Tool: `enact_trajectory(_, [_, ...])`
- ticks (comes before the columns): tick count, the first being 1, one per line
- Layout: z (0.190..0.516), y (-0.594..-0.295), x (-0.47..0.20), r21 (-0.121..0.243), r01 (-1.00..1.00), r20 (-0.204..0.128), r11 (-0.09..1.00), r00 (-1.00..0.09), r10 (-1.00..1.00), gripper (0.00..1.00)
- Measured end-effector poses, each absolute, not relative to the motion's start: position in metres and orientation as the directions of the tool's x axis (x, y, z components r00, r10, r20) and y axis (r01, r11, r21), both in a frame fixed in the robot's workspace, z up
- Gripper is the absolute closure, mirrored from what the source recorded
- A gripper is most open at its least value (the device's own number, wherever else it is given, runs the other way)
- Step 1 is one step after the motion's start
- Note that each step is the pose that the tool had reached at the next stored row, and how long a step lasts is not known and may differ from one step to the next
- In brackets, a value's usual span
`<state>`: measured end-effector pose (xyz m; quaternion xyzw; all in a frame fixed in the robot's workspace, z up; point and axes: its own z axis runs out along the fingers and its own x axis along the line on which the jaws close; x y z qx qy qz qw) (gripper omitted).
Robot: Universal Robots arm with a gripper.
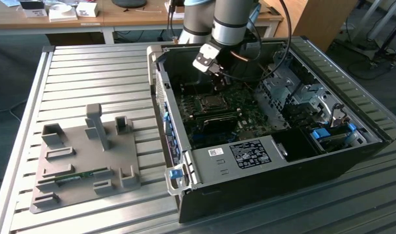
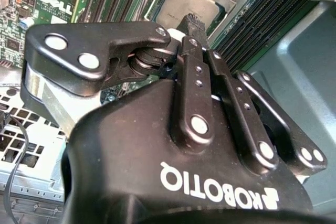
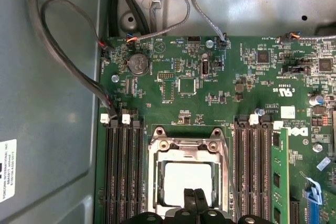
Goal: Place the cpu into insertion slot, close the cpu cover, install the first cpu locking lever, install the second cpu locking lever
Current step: 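Close the cpu cover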
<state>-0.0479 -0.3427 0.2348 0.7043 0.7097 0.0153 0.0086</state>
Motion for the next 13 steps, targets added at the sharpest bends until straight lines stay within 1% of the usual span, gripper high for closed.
enact_trajectory(13, [0.2308, -0.3427, -0.0485, 0.034, 0.999, 0.009, 0.008, -0.008, 1.0, 0.89])
